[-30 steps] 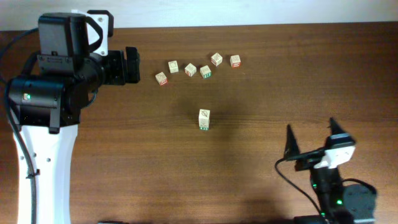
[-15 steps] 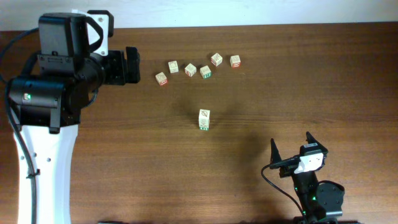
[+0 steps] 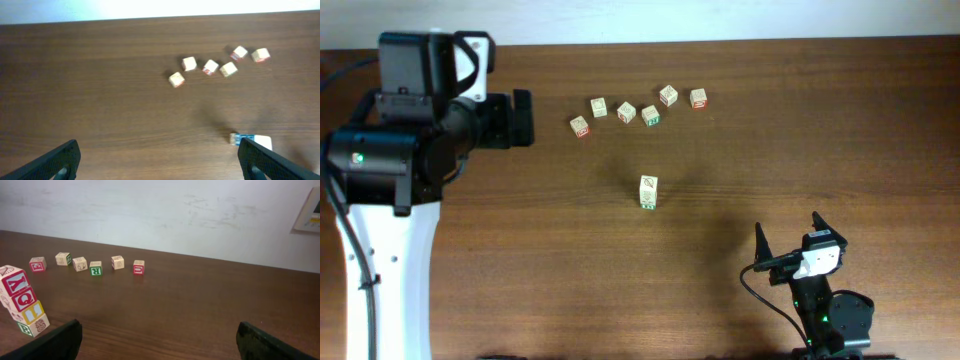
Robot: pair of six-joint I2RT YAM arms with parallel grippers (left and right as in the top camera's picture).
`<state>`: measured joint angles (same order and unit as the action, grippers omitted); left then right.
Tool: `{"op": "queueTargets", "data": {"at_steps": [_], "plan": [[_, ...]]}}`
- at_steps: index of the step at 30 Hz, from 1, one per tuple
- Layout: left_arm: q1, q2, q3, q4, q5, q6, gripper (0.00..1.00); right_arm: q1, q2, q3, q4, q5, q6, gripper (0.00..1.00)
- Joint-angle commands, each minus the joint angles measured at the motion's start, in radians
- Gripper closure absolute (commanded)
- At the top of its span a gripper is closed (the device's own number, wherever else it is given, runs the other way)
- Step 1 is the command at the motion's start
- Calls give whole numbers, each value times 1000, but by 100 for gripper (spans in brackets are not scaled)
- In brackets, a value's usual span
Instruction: Rotate 4 blocks
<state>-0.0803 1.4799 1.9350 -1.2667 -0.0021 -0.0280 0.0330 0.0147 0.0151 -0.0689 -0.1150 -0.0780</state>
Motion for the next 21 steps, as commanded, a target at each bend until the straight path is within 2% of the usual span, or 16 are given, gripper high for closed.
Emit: {"op": "queueTargets", "data": {"at_steps": [1, 2, 4, 6, 13, 17, 18, 21], "plan": [[40, -129, -192, 80, -21, 45, 1, -6, -11, -10, 2, -5, 11, 2], [40, -184, -284, 140, -21, 47, 1, -6, -11, -10, 2, -5, 11, 2], [56, -381, -610, 392, -23, 50, 1, -6, -11, -10, 2, -5, 11, 2], [59, -573, -884, 610, -25, 111, 1, -6, -11, -10, 2, -5, 11, 2], [59, -1215, -1675, 1202, -46, 184, 1, -6, -11, -10, 2, -5, 11, 2], [59, -1470, -1848, 1213, 26, 273, 1, -6, -11, -10, 2, -5, 11, 2], [59, -1475, -1896, 1247, 25, 273, 1, -6, -11, -10, 2, -5, 11, 2], [59, -1475, -1927, 1185, 30, 269, 1, -6, -11, -10, 2, -5, 11, 2]]}}
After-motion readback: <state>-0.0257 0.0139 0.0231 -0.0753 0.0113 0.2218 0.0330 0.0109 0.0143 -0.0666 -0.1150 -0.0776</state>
